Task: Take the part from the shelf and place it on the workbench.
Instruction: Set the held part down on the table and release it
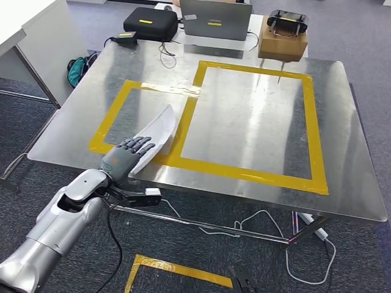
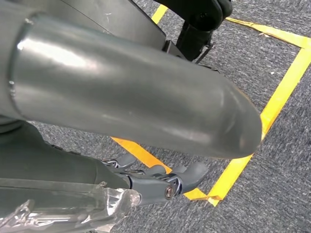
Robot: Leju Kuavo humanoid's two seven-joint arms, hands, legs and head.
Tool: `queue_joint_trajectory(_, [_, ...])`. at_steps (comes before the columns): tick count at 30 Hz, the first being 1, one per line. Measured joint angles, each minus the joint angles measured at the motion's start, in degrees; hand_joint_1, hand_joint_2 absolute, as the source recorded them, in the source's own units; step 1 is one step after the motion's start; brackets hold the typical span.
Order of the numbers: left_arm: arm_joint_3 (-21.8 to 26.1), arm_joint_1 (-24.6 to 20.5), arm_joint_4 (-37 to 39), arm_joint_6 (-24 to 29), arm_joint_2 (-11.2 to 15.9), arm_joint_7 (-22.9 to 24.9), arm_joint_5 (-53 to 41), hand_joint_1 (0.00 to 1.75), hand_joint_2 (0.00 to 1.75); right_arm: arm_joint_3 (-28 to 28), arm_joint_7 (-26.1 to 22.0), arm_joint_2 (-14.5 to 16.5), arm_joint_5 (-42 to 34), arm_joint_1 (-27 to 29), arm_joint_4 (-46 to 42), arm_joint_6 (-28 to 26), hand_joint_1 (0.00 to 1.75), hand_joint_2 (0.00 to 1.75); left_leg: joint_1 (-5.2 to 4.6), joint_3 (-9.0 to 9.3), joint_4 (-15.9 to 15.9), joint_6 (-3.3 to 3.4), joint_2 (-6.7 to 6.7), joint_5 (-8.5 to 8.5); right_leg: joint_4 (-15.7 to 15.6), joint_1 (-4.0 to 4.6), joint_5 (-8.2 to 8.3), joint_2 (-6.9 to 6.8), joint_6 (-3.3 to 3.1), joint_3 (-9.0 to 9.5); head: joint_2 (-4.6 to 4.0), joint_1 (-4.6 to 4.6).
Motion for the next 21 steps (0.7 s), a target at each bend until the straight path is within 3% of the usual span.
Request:
queue_joint_trajectory(14, [0.6,-0.1,0.1,0.6,-0.3,0.2,0.0,0.00,0.00,0.3,0.2,0.0,-1.4,0.0,0.0,-0.4,0.00,0.00,0.00,0.00,0.0,0.00,0.00,0.00,0.0,0.00,0.00,0.00,0.00,0.00,0.00,0.00])
queue_joint_trajectory(21, [3.2,-0.1,-2.4,1.3,-0.1,-0.6,4.4,0.00,0.00,0.5,0.2,0.0,-3.2,0.1,0.0,-0.4,0.00,0.00,0.00,0.00,0.0,0.00,0.00,0.01,0.0,0.00,0.00,0.00,0.00,0.00,0.00,0.00])
